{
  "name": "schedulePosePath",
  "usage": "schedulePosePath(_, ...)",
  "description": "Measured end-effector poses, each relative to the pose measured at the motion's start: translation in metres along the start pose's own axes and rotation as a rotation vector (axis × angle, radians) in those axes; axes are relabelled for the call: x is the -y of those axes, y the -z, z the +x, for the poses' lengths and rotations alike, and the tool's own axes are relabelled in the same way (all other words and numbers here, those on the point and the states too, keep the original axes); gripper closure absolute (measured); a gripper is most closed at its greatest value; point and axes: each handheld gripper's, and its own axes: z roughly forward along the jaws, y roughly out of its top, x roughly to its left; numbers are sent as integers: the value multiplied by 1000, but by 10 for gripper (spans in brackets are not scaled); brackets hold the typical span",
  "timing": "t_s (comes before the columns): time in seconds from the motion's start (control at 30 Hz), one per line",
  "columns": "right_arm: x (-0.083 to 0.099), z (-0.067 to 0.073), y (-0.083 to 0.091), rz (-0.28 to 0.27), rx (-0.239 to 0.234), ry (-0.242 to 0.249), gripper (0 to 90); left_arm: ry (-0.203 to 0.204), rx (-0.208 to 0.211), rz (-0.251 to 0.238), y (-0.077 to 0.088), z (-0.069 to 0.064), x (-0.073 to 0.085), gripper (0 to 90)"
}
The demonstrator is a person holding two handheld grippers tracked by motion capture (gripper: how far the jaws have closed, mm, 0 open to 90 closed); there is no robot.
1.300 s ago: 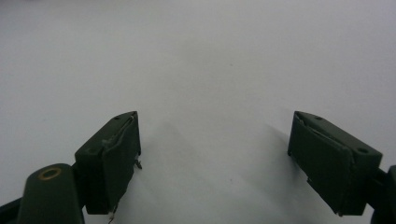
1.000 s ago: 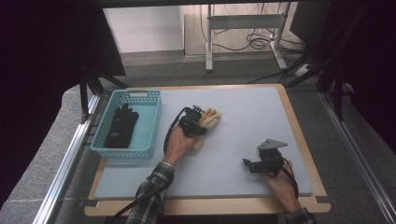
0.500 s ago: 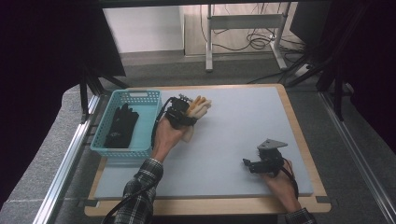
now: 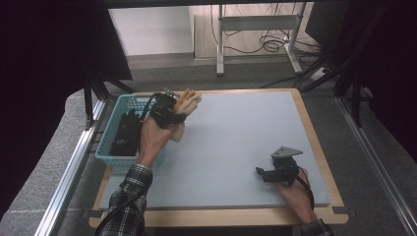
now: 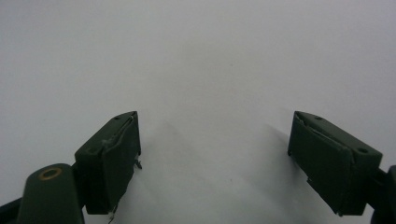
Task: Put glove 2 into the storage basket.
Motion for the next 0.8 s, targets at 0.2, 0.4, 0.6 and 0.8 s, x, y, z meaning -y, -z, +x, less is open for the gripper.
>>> schedulePosePath(0.2, 0, 0, 0, 0, 0, 0, 164, 38, -68, 20, 16, 27, 13, 523)
schedulePosePath(0.4, 0, 0, 0, 0, 0, 0, 164, 101, -116, 42, 25, 59, 28, 522)
schedulePosePath(0.6, 0, 0, 0, 0, 0, 1, 164, 147, -142, 60, 25, 79, 40, 521)
schedulePosePath(0.8, 0, 0, 0, 0, 0, 1, 164, 177, -159, 72, 20, 89, 48, 519)
